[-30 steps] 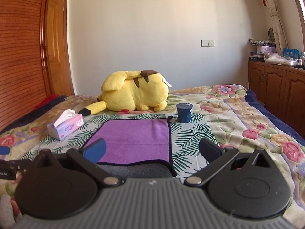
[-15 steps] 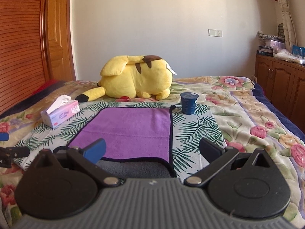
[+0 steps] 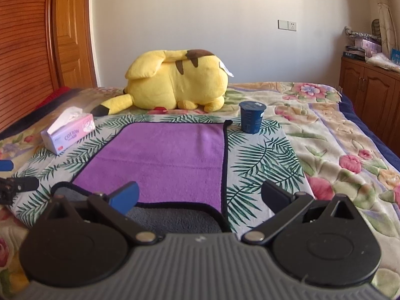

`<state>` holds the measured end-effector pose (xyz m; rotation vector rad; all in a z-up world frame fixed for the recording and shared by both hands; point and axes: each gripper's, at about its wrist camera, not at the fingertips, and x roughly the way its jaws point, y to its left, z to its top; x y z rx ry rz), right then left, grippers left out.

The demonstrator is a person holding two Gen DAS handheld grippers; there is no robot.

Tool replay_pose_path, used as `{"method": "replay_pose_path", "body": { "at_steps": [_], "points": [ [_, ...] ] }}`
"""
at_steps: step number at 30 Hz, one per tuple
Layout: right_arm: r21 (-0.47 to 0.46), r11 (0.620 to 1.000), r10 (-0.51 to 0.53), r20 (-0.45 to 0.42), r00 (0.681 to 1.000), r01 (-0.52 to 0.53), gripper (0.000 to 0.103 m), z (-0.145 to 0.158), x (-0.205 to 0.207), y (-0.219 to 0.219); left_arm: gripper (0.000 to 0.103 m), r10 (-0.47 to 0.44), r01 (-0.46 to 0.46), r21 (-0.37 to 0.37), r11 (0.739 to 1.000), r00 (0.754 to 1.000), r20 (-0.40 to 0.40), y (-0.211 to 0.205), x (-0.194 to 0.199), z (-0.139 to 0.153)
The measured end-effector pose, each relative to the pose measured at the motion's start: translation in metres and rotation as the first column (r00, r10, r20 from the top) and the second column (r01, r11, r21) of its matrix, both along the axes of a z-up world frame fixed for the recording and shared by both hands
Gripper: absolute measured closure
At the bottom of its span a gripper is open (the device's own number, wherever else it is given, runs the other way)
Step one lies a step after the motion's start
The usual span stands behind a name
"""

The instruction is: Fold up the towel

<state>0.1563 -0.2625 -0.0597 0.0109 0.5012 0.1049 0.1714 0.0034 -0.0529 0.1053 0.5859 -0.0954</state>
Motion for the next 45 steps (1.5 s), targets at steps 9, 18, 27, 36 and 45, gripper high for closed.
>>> {"method": "replay_pose_path", "body": {
  "at_steps": [9,18,27,36,45],
  "points": [
    [-0.012,0.999,0.033,-0.053,0.998,-0.034,0.0,-0.015,0.022,0.003,0.017,-0.048,0.048,0.011,0.999,0.999,-0.018,-0.002,0.022,-0.013],
    [-0.031,0.998,0.06,-0.107,0.992,-0.064,0.0,-0.029,0.04,0.005,0.032,-0.081,0.08,-0.025,0.996,0.995,-0.057,0.002,0.04,-0.024],
    [-0.009,0.997,0.072,-0.161,0.984,-0.074,0.0,-0.036,0.049,-0.002,0.069,-0.095,0.087,-0.077,0.993,0.99,-0.104,0.008,0.049,-0.033],
    [0.006,0.995,0.096,-0.198,0.975,-0.097,0.001,-0.037,0.051,-0.006,0.085,-0.098,0.083,-0.106,0.991,0.985,-0.145,0.012,0.05,-0.042],
    [0.026,0.994,0.111,-0.25,0.962,-0.108,0.015,-0.038,0.056,-0.016,0.098,-0.106,0.087,-0.116,0.989,0.98,-0.168,0.013,0.052,-0.048]
  ]
}}
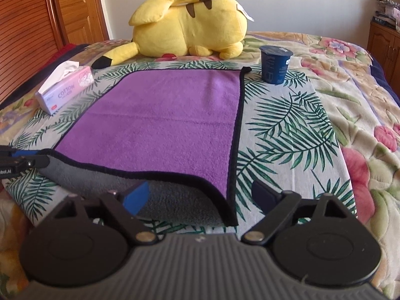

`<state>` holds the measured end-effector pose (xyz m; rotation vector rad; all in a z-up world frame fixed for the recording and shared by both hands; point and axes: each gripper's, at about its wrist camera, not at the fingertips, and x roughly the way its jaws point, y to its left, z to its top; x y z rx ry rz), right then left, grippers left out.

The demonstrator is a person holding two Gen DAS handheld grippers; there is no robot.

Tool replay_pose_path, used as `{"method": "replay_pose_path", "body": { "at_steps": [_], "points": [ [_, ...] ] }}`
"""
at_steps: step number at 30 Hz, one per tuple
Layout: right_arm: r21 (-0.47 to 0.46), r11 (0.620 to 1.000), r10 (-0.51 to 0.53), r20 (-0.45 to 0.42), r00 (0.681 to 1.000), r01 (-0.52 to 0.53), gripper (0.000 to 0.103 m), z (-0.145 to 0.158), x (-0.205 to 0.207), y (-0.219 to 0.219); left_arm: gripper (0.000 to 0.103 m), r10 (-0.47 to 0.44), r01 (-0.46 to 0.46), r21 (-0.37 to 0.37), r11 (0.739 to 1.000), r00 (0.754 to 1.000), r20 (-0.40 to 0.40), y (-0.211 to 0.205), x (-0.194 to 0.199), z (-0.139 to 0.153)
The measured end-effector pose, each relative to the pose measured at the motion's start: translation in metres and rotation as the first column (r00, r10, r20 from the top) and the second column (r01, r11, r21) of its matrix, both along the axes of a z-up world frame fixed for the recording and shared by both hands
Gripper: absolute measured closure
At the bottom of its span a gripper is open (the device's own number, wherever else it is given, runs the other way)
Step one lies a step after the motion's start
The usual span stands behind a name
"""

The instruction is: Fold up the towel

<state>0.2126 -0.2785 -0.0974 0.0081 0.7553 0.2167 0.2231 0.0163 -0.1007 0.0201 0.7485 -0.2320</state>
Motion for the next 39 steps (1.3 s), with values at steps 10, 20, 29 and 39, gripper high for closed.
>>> {"method": "replay_pose_path", "body": {
  "at_steps": [10,20,29,39],
  "points": [
    [0.073,0.997,-0.007,-0.049,0.999,0.011,0.026,0.001,0.003,-0.015,0.098,0.0,0.0,0.004,1.0,1.0,0.0,0.0,0.0,0.0],
    [0.086,0.996,0.029,-0.066,0.997,-0.023,0.049,0.004,0.002,-0.014,0.102,0.0,0.0,0.012,1.0,1.0,0.004,0.0,0.0,-0.002],
    [0.078,0.996,0.048,-0.07,0.996,-0.042,0.072,0.002,0.002,-0.012,0.103,-0.002,0.002,0.01,1.0,1.0,0.02,0.0,-0.001,0.002],
    [0.064,0.996,0.066,-0.043,0.997,-0.064,0.092,0.004,0.0,-0.01,0.103,-0.008,0.008,0.011,1.0,1.0,0.024,-0.002,-0.003,0.002]
  ]
}}
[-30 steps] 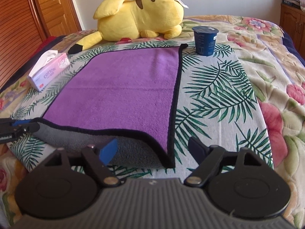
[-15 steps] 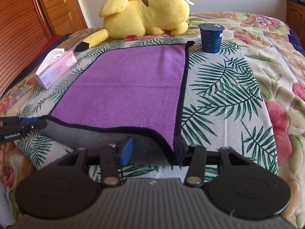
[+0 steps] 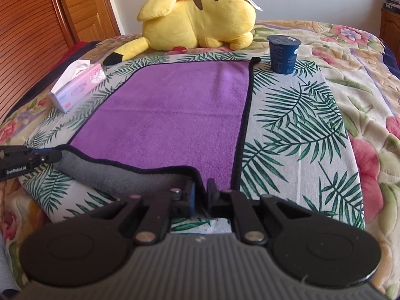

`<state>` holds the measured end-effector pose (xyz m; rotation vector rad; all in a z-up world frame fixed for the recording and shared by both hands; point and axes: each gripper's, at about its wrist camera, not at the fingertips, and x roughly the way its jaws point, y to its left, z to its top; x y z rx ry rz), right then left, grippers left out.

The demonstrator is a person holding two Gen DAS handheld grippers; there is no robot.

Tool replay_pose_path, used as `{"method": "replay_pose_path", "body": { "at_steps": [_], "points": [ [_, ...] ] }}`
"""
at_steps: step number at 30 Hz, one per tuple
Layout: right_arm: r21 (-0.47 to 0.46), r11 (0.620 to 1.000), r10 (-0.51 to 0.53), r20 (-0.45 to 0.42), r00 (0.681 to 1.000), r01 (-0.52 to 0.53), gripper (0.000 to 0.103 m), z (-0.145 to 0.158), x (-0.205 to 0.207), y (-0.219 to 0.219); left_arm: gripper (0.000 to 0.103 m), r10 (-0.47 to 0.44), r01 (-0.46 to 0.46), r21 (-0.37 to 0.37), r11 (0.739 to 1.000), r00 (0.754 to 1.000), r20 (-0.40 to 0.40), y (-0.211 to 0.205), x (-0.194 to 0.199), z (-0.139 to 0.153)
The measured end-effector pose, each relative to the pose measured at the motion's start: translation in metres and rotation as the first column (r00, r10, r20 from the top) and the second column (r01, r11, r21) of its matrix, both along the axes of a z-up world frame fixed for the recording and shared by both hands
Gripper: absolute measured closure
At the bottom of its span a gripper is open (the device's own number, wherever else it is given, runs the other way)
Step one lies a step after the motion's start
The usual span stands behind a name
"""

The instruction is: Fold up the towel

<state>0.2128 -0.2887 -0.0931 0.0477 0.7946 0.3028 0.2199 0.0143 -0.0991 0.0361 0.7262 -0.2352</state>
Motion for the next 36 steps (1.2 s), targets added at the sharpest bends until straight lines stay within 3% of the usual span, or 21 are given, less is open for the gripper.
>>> {"method": "replay_pose_path", "body": {
  "at_steps": [36],
  "points": [
    [-0.006,1.0,0.03,0.175,0.984,-0.029,0.098,0.026,-0.001,0.006,0.103,-0.006,0.011,-0.05,0.999,0.995,0.102,-0.002,-0.006,0.034]
  ]
}}
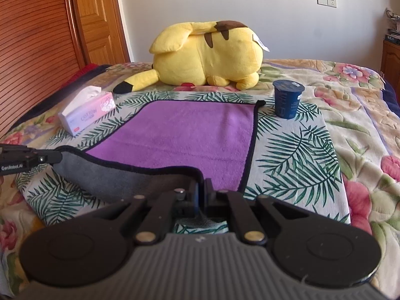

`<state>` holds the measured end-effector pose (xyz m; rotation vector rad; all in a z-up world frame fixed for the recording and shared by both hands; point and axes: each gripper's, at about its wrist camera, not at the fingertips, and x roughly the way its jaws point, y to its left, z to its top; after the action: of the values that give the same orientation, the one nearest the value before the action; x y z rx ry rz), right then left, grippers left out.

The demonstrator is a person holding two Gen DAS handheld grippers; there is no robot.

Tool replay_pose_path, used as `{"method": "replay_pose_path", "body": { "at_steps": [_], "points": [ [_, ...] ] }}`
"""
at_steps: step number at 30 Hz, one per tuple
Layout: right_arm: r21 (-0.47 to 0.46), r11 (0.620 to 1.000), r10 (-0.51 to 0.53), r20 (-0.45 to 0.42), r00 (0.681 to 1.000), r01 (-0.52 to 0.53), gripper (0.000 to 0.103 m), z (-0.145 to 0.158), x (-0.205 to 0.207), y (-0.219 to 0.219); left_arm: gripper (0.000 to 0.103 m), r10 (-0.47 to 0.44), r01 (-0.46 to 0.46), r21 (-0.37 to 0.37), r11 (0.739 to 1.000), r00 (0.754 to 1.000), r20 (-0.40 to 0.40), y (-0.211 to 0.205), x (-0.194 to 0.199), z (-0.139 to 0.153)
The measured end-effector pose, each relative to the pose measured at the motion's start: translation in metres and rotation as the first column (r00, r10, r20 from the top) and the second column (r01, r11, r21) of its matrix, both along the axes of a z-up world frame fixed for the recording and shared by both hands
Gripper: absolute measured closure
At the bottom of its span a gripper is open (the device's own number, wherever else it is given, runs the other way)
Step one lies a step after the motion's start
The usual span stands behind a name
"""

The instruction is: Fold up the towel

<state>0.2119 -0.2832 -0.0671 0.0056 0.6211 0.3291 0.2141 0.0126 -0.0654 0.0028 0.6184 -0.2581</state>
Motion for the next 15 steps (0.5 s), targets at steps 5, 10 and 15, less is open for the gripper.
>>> {"method": "replay_pose_path", "body": {
  "at_steps": [5,10,15],
  "points": [
    [-0.015,1.0,0.012,0.02,1.0,-0.012,0.098,0.001,0.006,0.002,0.103,0.006,-0.006,-0.008,1.0,1.0,0.004,0.002,0.008,0.002],
    [-0.024,1.0,0.012,0.025,1.0,-0.011,0.098,-0.001,0.015,0.003,0.103,0.001,0.0,-0.019,1.0,1.0,0.007,0.002,0.017,0.007],
    [-0.034,0.999,0.012,0.047,0.999,-0.01,0.098,0.0,0.021,0.004,0.103,-0.018,0.018,-0.006,1.0,1.0,0.016,-0.003,0.028,0.012]
  ]
}}
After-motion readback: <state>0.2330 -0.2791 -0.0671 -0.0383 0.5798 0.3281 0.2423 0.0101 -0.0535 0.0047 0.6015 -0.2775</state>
